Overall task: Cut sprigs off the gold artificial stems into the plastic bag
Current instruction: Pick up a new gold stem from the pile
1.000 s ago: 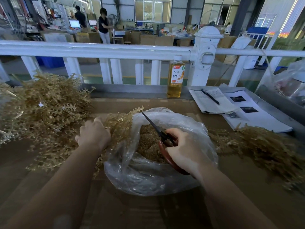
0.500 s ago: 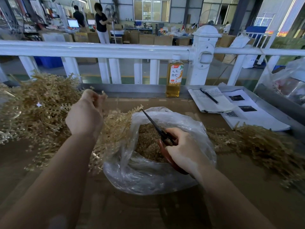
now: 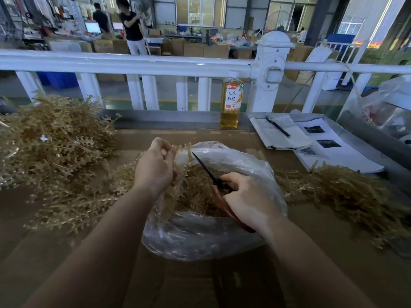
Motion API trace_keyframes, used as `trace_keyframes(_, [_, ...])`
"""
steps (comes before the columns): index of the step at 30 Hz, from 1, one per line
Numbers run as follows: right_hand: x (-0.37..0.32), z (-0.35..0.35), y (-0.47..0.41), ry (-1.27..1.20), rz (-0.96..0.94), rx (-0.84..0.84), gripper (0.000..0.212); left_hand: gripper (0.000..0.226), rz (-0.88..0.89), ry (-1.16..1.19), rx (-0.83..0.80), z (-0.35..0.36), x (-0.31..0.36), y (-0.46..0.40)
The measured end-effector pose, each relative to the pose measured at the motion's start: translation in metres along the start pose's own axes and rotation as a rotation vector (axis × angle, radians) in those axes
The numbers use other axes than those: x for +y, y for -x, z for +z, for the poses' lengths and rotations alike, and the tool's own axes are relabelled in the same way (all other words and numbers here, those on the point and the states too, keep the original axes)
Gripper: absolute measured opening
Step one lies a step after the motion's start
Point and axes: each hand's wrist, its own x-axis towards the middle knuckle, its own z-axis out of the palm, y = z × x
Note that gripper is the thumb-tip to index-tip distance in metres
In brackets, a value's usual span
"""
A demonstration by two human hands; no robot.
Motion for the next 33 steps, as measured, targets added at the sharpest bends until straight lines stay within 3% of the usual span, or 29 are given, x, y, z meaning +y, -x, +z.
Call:
trace_keyframes(3, [0.002, -0.004, -0.001, -0.048, 0.019, -0.01, 0.027, 0.016, -0.123, 0.248, -0.238, -0.003, 0.0, 0.002])
trace_keyframes(5, [0.004, -0.006, -0.001, -0.07, 0.005, -0.002, 0.026, 0.014, -0.036, 0.102, -0.407, -0.006, 0.0, 0.004])
trace_keyframes(7, [0.005, -0.005, 0.001, -0.094, -0.03, 0.024, 0.026, 0.007, 0.143, -0.066, -0.373, -0.007, 0.003, 0.003])
trace_keyframes(9, [0.003, -0.002, 0.0, -0.181, -0.043, 0.058, 0.027, 0.01, 0.234, -0.039, -0.342, -0.011, 0.01, 0.002])
trace_keyframes(12, [-0.002, 0.002, -0.004, -0.368, -0.05, 0.096, 0.03, 0.017, 0.234, 0.176, -0.49, -0.013, 0.019, 0.002])
trace_keyframes(17, [-0.011, 0.006, -0.015, -0.617, 0.025, 0.135, 0.037, 0.019, 0.242, 0.26, -0.662, -0.013, 0.02, 0.007])
trace_keyframes(21, [-0.016, 0.01, -0.022, -0.759, 0.075, 0.142, 0.044, 0.018, 0.154, 0.382, -0.666, -0.011, 0.016, 0.013])
trace_keyframes(23, [-0.015, 0.009, -0.024, -0.781, 0.121, 0.183, 0.046, 0.03, 0.101, 0.335, -0.668, -0.013, 0.015, 0.014])
trace_keyframes(28, [-0.009, 0.007, -0.027, -0.893, 0.22, 0.208, 0.045, 0.088, 0.214, -0.37, -0.56, -0.02, 0.006, 0.008])
trace_keyframes(30, [-0.008, 0.01, -0.026, -0.896, 0.236, 0.214, 0.044, 0.096, 0.151, -0.339, -0.569, -0.024, 0.001, 0.007])
trace_keyframes(33, [-0.008, 0.012, -0.027, -0.939, 0.258, 0.26, 0.043, 0.084, 0.073, -0.188, -0.524, -0.034, -0.012, 0.003])
